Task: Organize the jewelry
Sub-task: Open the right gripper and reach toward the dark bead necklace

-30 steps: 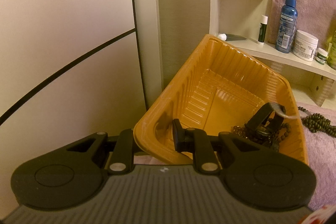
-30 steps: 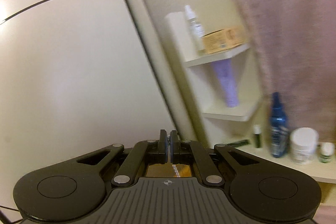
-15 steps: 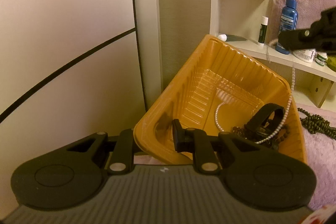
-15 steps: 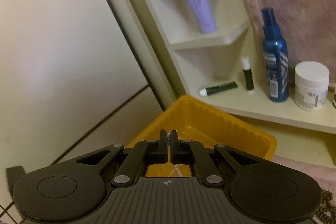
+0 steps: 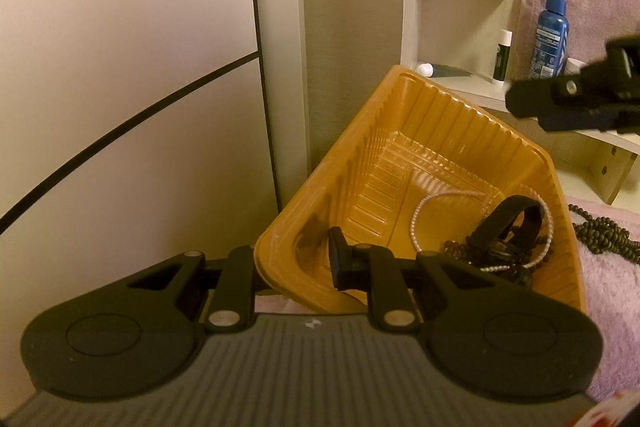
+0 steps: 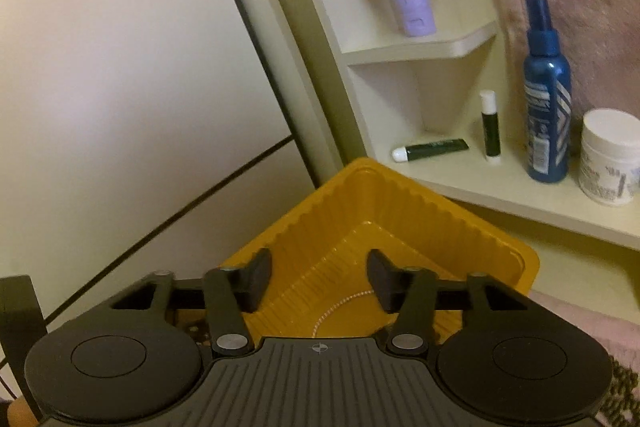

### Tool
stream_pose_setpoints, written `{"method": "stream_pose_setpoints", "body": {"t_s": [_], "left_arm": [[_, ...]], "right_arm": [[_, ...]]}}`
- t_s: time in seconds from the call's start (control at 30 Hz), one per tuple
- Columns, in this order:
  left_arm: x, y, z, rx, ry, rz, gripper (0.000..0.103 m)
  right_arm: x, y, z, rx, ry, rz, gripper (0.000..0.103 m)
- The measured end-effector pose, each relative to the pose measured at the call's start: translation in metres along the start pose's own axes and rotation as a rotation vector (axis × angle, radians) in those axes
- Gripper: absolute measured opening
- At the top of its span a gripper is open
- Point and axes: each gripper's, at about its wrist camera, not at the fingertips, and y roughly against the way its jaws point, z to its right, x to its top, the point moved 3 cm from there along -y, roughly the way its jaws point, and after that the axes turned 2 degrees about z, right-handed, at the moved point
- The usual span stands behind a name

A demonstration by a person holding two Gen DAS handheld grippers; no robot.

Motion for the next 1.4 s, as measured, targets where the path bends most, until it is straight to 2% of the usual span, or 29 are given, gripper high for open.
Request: {"method": "stream_pose_setpoints", "body": {"t_s": [0.27, 0.7, 1.17, 1.4], "left_arm": [[0.0, -0.002, 0.0, 0.001, -0.001, -0.001, 0.017], [0.0, -0.003, 0.0, 0.002, -0.002, -0.001, 0.017], [0.0, -0.003, 0.0, 0.002, -0.004, -0.001, 0.017], [0.0, -0.003, 0.0, 0.004, -0.008, 0.0, 0.017]], "right_arm": [[-0.013, 0.006, 0.012, -0.036, -0.048, -0.043, 0.054], [-0.037, 0.035, 0.02, -0.076, -0.108, -0.046, 0.054], [-0.068, 0.075, 0.034, -0.18, -0.123, -0.06, 0.054], [-0.089, 0.098, 0.063, -0.276, -0.17, -0.069, 0.054]]}}
